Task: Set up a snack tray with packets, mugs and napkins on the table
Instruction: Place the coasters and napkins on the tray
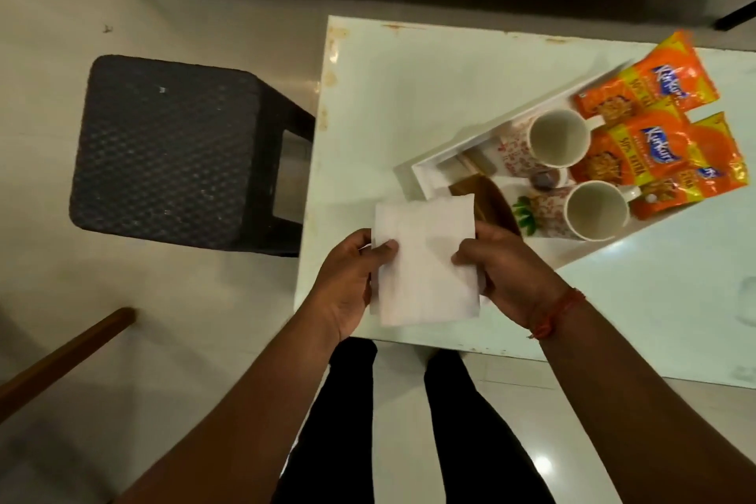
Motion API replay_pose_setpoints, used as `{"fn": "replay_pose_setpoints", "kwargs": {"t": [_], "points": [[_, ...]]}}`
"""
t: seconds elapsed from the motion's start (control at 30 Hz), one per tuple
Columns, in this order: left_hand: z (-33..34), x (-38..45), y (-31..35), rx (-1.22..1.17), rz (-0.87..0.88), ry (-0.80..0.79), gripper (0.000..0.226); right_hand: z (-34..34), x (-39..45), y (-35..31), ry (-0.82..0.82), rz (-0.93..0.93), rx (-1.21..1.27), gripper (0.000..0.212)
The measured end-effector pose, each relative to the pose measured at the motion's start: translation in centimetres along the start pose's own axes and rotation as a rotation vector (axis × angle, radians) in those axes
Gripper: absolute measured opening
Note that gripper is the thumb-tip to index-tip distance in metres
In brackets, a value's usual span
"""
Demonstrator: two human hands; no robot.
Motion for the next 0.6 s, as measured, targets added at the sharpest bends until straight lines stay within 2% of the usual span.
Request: {"fn": "replay_pose_setpoints", "kwargs": {"t": [0.1,0.27,0.47,0.6], "points": [[2.8,-0.8,-0.9,0.093,0.044,0.073,0.013,-3.2,-0.5,-0.2,0.076,-0.080,-0.198,0.036],[7.0,-1.7,-2.5,0.075,0.029,0.133,0.031,-6.5,-0.8,-0.1,0.082,-0.149,-0.300,0.045],[9.8,-2.3,-3.8,0.072,0.043,0.206,0.015,-7.8,-0.9,-0.1,0.213,-0.341,-0.566,0.041],[10.6,-2.6,-3.9,0.193,0.142,0.243,0.019,-6.3,-1.2,-0.2,0.234,-0.493,-0.651,0.046]]}}
Point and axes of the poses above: each hand's wrist, its own x-axis towards the middle knuckle, its own z-axis out of the palm, y = z × x, the point moved 3 cm from there along x, towards the middle knuckle, and after that the axes turned 11 degrees about y, right-handed, at the moved point
